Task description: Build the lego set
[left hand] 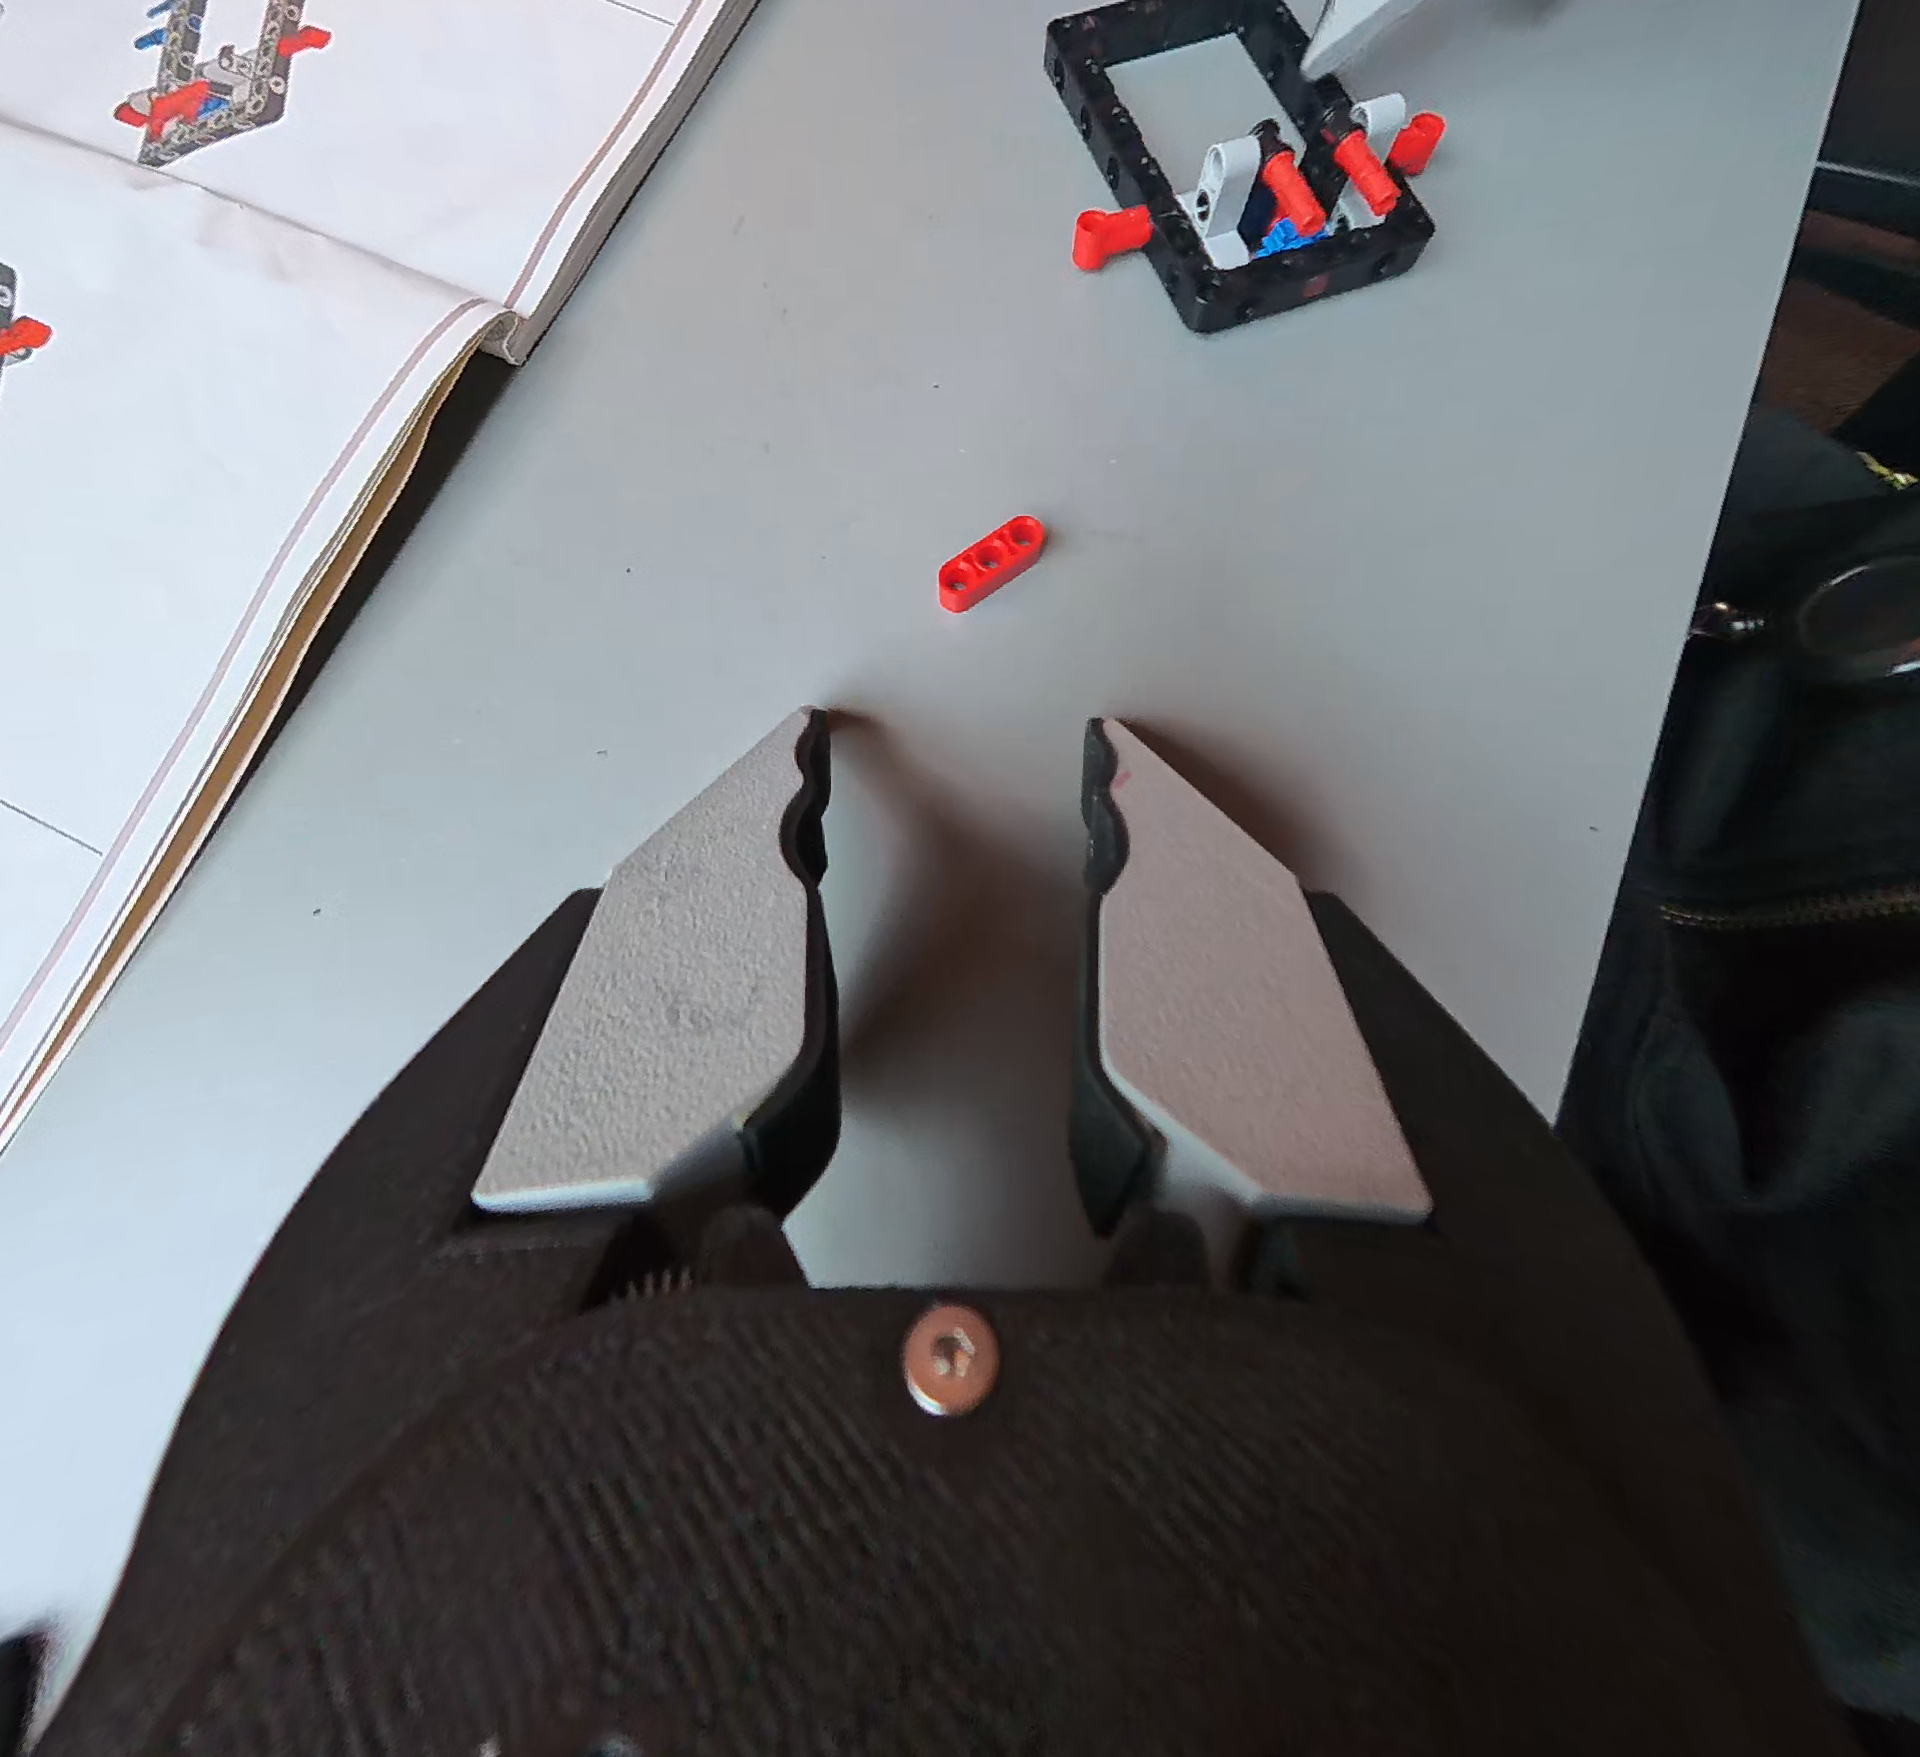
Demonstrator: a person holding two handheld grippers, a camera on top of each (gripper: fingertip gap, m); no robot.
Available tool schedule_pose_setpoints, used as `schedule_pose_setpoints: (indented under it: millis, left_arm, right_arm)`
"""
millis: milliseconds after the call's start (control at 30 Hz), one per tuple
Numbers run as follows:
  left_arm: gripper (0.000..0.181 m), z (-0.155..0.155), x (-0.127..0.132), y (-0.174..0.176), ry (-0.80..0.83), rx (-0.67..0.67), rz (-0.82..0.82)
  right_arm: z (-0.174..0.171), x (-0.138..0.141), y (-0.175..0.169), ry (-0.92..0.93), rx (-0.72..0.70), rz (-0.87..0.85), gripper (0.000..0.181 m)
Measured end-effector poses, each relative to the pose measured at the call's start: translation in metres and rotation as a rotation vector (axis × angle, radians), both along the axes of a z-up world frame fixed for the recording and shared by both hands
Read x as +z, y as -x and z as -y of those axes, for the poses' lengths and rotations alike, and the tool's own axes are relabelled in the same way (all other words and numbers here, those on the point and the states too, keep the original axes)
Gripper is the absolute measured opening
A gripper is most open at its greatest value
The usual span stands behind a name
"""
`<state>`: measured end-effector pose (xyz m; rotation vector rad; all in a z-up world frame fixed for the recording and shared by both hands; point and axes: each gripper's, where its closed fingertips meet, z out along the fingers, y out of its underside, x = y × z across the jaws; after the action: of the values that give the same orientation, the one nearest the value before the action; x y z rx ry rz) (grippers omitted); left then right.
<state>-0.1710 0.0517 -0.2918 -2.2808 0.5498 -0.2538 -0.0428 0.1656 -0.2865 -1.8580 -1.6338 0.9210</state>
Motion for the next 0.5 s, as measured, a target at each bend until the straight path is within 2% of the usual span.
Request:
schedule_pose_setpoints:
  millis: [267,400,500]
  left_arm:
    - [0.042,0.011,0.000,0.002,-0.004,0.011,-0.005]
    - [0.032,0.011,0.001,0.002,-0.005,-0.001,-0.004]
    - [0.025,0.008,0.006,0.009,-0.063,0.007,-0.043]
  right_arm:
    - [0.008,0.000,-0.008,0.065,0.050,-0.010,0.033]
    - [0.005,0.002,-0.002,0.016,0.066,-0.025,0.034]
    - [-0.010,0.011,0.003,-0.055,0.071,-0.086,0.034]
